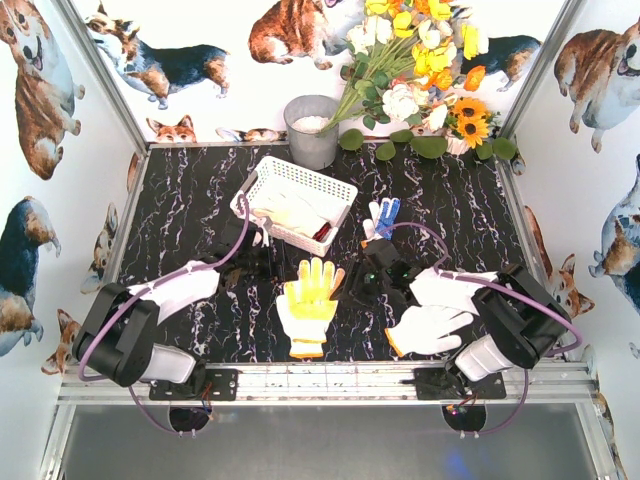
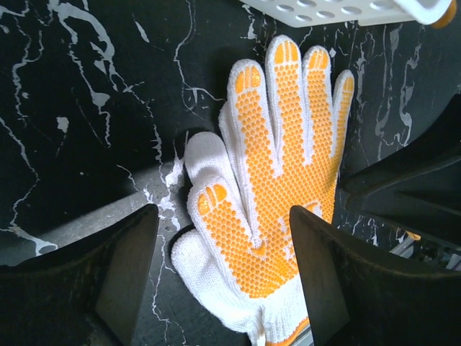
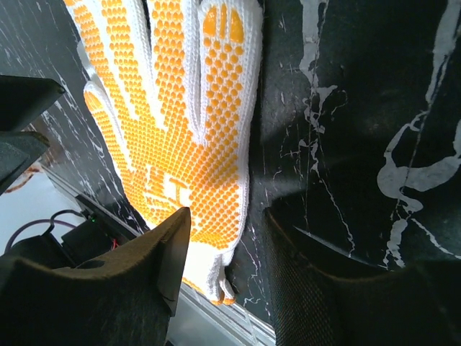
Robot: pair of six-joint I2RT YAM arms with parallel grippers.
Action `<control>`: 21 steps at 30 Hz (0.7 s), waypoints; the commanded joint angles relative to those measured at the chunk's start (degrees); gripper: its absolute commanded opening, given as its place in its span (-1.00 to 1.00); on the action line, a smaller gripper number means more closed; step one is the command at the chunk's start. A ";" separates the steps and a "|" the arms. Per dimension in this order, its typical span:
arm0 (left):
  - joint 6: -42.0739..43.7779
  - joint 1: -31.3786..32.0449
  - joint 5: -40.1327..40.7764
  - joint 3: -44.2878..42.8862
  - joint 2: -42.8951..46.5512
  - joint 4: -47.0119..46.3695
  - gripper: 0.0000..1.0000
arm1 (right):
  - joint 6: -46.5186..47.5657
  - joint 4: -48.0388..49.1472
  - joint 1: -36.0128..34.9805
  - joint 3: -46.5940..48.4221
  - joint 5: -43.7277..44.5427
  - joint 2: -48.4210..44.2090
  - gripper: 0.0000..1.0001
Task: Put the gloves into the storage basket
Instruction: Pair the glove with the glove.
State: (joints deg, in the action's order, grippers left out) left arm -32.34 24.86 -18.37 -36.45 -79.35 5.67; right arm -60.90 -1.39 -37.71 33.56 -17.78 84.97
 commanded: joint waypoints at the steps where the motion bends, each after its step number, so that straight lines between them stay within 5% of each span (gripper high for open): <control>1: -0.73 -0.64 -3.27 1.01 -0.61 -2.73 0.31 | 1.67 3.73 0.18 1.15 -0.06 0.44 -0.08; 21: -2.79 -0.65 -5.42 3.40 -3.86 -5.49 -0.29 | 7.78 -0.99 0.18 7.08 2.16 8.59 -0.22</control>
State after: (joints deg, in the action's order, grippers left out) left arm -34.76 24.75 -23.42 -33.50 -83.37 1.21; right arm -55.16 -1.45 -37.71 39.99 -17.74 91.83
